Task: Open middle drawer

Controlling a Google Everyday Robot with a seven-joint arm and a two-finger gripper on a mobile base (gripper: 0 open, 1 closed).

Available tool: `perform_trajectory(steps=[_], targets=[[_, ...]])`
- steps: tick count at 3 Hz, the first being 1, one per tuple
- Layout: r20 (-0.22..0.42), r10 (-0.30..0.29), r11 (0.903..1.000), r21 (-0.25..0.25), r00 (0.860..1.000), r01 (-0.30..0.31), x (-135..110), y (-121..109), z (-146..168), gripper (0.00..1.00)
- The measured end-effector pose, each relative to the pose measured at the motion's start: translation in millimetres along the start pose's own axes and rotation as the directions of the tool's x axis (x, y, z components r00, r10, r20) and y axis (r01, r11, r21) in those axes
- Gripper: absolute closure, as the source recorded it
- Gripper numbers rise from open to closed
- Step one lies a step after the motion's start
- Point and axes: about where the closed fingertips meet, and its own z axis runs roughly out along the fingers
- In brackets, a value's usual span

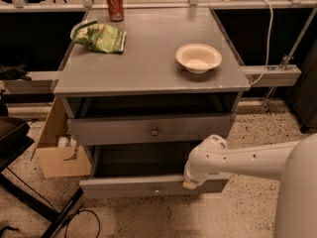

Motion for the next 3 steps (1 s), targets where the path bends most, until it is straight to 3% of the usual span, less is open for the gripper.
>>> perform_trajectory(steps=[3], targets=[[0.016,-0.002,0.9983,-0.058,1.0,0.003,9.8,23.4,0.9,1.0]])
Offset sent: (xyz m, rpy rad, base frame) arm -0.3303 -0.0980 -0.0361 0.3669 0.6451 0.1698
